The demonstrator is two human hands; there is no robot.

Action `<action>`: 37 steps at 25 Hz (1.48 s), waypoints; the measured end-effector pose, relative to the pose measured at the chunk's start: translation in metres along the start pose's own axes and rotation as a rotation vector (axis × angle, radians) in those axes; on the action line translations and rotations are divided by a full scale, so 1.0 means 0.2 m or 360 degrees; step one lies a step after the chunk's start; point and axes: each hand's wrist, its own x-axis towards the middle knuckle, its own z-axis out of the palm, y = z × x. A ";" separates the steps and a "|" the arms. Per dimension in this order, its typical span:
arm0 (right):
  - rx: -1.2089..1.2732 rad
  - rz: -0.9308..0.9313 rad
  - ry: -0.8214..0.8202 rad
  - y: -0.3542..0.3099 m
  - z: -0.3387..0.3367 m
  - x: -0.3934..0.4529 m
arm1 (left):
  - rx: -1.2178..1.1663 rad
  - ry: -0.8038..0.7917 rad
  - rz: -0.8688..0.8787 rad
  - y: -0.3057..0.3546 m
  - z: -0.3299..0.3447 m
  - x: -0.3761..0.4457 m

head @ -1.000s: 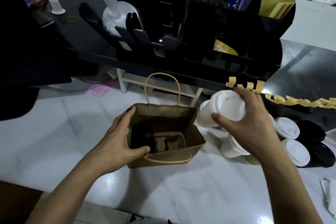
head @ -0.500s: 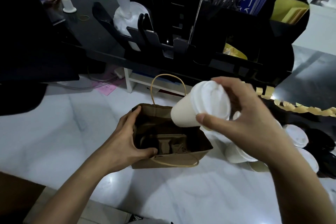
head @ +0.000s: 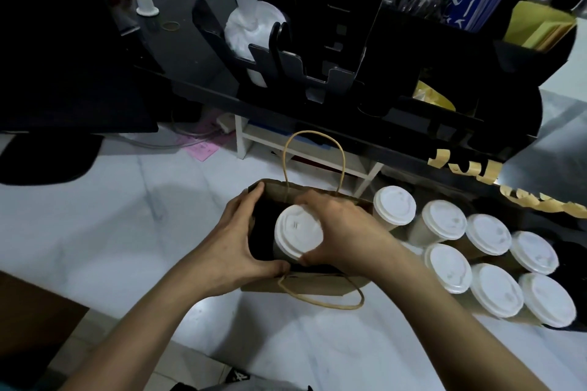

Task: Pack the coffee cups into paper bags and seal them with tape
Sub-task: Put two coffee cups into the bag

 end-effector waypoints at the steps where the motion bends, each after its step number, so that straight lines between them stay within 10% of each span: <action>1: -0.0004 -0.0017 -0.0033 -0.01 0.03 0.03 | -0.0006 0.0003 0.0006 0.00 0.00 0.00; 21: -0.0266 -0.0282 -0.0195 -0.06 0.32 0.28 | -0.0005 0.0014 0.0030 -0.02 0.01 0.00; 37: 0.0267 -0.0273 -0.0066 0.05 0.22 0.19 | -0.0029 0.0017 0.0031 -0.02 0.01 0.03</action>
